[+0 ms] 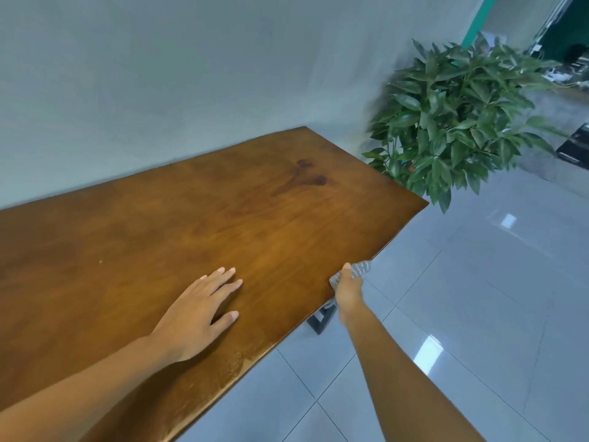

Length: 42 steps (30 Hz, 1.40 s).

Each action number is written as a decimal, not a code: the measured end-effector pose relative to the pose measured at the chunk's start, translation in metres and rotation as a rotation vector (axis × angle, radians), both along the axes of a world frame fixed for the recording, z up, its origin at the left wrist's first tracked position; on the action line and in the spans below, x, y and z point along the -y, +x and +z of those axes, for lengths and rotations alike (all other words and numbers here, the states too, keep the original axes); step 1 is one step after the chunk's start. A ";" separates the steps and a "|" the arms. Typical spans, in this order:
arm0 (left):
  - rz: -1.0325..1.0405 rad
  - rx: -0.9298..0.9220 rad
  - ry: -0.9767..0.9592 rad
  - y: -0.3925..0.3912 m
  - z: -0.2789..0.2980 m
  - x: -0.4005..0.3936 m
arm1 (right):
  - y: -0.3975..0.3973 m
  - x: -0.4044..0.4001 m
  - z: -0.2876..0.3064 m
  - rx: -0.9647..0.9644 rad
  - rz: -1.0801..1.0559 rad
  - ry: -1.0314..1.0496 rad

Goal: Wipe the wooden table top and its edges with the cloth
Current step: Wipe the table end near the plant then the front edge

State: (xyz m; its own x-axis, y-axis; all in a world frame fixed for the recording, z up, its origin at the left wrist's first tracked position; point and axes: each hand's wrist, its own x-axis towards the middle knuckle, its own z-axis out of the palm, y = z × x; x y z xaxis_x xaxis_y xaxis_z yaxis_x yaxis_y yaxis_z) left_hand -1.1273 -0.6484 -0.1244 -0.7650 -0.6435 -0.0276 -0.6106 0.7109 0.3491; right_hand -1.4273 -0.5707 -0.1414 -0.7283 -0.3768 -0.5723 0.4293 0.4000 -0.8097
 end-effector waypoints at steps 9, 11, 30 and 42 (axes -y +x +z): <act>0.042 0.063 -0.049 0.063 -0.014 -0.014 | 0.196 -0.056 0.017 0.053 0.054 -0.126; 0.038 0.058 -0.069 0.061 -0.013 -0.016 | 0.223 -0.064 0.012 0.060 0.089 -0.141; 0.079 0.073 -0.103 0.055 -0.013 -0.018 | 0.107 -0.033 0.010 -0.009 -0.023 -0.048; 0.066 0.045 -0.134 0.054 -0.018 -0.013 | 0.314 -0.100 -0.016 0.164 0.263 -0.260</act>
